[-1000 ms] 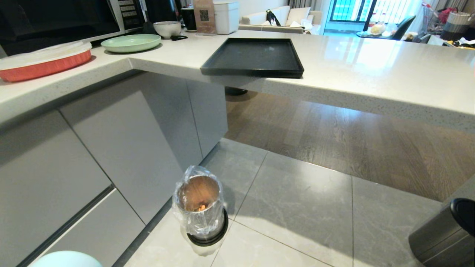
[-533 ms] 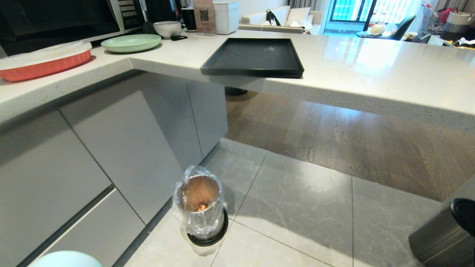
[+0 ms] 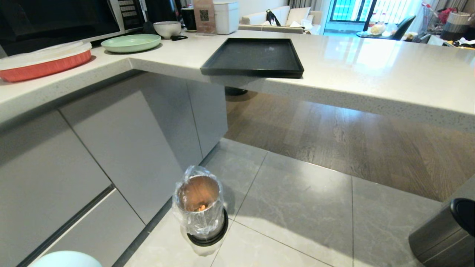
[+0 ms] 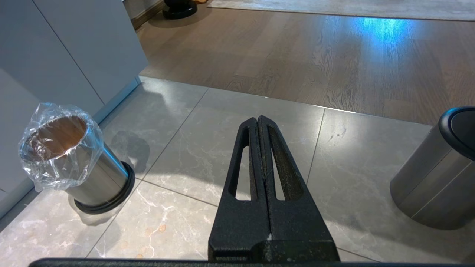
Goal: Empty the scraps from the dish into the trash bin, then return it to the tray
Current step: Put the bowl back to the table
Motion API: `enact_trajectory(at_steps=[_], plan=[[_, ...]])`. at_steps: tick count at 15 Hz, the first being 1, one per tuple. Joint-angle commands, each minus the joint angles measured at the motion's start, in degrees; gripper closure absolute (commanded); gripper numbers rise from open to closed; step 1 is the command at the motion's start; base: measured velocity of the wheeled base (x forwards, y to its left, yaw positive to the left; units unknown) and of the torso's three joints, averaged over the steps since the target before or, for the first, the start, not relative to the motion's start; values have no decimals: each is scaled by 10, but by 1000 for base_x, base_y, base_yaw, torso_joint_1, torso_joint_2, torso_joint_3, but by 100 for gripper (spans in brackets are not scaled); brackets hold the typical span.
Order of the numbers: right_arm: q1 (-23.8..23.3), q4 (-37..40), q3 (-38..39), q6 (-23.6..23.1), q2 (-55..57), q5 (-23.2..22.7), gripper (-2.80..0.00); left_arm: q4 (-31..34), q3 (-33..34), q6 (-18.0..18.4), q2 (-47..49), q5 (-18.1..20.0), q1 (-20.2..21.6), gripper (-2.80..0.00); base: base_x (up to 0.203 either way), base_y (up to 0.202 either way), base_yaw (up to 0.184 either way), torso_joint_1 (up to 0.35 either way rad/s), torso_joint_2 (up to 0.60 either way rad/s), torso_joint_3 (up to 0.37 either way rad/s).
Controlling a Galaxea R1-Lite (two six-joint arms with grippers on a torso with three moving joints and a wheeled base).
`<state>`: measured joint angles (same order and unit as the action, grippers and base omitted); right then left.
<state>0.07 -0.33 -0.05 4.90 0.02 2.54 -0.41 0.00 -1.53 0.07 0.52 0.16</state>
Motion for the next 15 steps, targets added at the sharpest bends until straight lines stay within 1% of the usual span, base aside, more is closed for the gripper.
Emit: enact_trajectory(at_steps=[1, 15], plan=[[0, 0, 0, 0, 0, 0, 0, 0, 0, -1, 0, -1, 0, 0, 0, 0, 0, 0, 0, 0], [0, 0, 0, 0, 0, 0, 0, 0, 0, -1, 0, 0, 0, 0, 0, 0, 0, 0, 0, 0]])
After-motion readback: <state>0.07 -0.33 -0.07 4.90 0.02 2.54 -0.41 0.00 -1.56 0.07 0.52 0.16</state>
